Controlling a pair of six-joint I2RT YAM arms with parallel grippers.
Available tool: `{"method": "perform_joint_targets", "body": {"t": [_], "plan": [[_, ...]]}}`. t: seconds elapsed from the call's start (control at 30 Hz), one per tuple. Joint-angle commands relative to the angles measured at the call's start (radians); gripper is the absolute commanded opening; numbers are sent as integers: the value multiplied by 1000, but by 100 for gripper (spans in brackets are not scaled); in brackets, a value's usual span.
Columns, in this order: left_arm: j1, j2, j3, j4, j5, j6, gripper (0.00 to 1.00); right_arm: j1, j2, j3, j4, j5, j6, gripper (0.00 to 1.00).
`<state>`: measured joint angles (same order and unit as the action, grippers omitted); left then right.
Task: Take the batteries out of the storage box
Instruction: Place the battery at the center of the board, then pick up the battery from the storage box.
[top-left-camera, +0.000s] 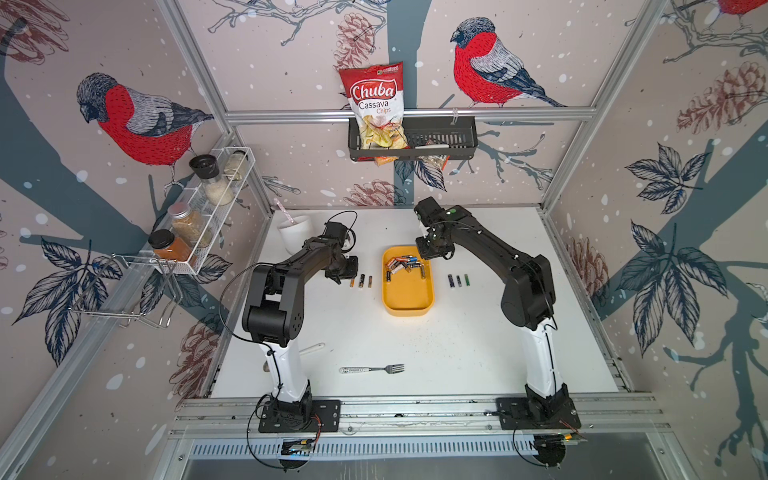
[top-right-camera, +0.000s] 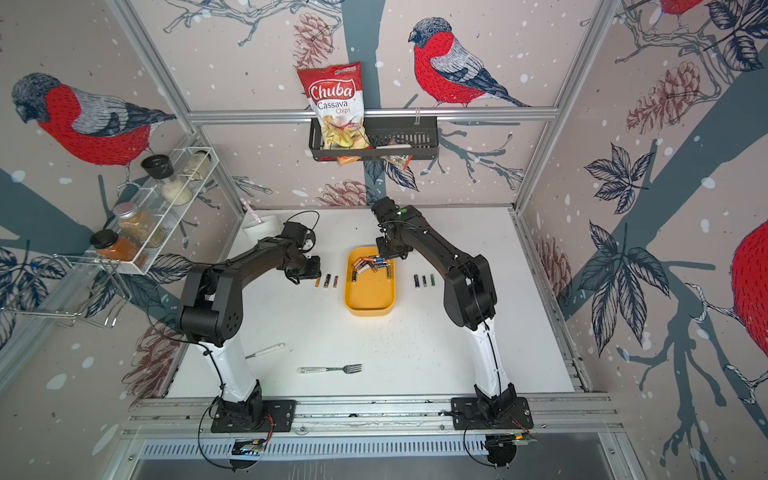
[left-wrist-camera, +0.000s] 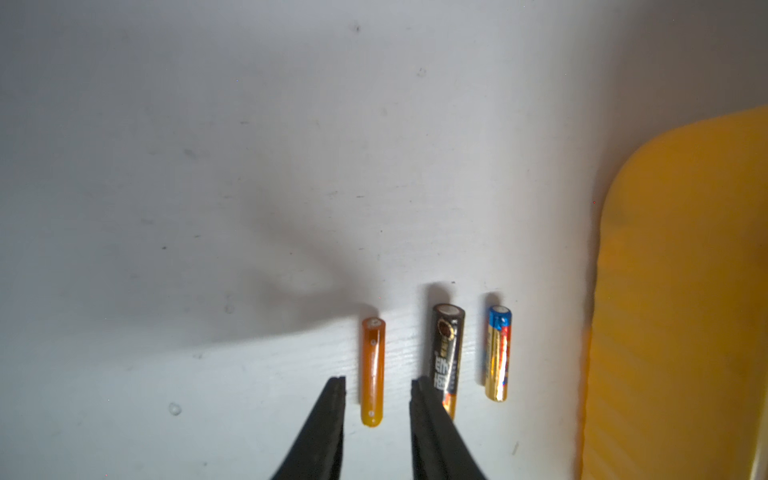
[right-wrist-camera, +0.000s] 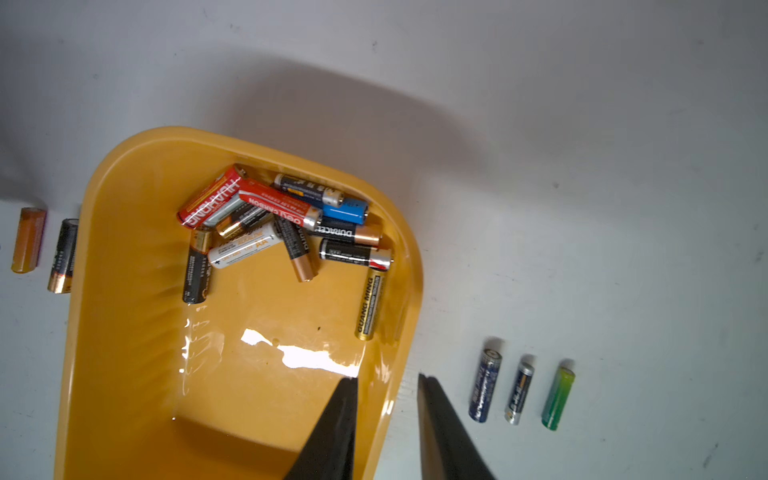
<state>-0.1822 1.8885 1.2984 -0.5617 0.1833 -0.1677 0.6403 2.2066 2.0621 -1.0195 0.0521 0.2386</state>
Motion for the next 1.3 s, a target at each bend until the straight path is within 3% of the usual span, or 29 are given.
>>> {"method": "perform_joint_targets", "body": {"t": [0.0,0.17,0.47,1.27], "plan": [[0,-18,-1,-17,11,-10,32,25,44,56,-20,-10,10,32],[0,-32,-23,-4,26,-20,33,55,128,145,-28,-29,3,32],[0,-50,-46,6,36,-29,33,75,216,160,15,-51,-13,32],[0,-58,-48,0,38,-32,33,76,292,155,64,-29,-32,28]]}}
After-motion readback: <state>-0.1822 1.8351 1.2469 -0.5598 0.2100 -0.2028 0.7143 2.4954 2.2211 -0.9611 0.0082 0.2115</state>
